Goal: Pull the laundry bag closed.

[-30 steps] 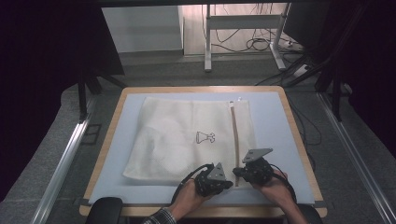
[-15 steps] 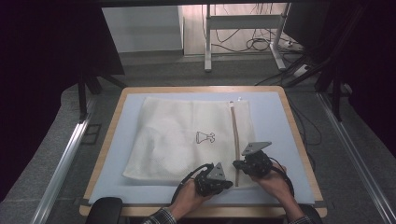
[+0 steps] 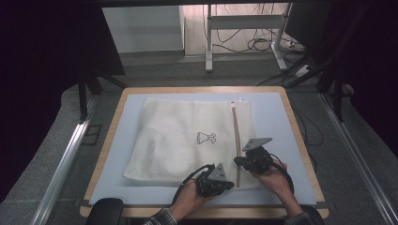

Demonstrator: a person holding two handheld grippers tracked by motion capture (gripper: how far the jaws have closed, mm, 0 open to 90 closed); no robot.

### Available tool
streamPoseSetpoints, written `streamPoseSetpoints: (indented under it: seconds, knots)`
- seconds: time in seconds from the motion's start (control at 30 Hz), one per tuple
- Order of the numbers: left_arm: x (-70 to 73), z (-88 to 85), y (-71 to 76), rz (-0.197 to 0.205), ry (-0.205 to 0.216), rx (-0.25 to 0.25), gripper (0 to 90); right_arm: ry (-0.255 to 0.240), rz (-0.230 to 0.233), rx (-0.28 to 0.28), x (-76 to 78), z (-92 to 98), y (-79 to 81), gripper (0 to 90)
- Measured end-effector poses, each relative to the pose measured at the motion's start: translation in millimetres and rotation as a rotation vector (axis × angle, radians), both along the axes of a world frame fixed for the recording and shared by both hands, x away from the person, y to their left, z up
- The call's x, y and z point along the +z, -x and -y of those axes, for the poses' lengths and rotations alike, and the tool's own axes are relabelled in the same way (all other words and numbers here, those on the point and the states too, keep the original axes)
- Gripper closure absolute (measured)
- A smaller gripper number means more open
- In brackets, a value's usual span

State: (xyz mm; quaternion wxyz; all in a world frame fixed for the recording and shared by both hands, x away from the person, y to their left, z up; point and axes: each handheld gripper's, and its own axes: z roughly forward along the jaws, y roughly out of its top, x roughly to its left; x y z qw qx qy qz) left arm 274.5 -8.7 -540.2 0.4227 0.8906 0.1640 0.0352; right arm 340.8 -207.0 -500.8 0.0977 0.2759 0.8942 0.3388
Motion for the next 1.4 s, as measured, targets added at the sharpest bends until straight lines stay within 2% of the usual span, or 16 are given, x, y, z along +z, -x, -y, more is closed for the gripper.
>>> streamPoseSetpoints:
  seconds: [0.27,0.47,0.5,1.03,1.07,1.4]
  knots:
    - [-0.7,0.7,0.4,-0.007,0.016,0.007,90.0,0.006,0.004,-0.016,0.3,-1.5,-5.7,86.3]
    - [-0.4,0.6,0.6,-0.002,0.01,0.006,90.0,-0.003,0.006,-0.033,1.3,-0.7,-11.7,86.3]
    - [0.1,0.0,0.2,0.005,-0.002,0.0,90.0,-0.003,0.007,-0.04,1.6,-0.8,-12.1,86.3]
    - [-0.2,0.2,0.4,0.005,0.001,0.0,90.0,-0.01,0.023,-0.068,4.3,-1.3,-25.4,86.3]
    - [0.7,-1.1,-0.7,0.017,-0.021,-0.015,90.0,-0.009,0.021,-0.076,4.5,-1.7,-25.9,86.3]
    - [0.6,-1.0,-0.5,0.02,-0.021,-0.014,90.0,-0.014,0.034,-0.094,6.1,-3.3,-35.2,86.2]
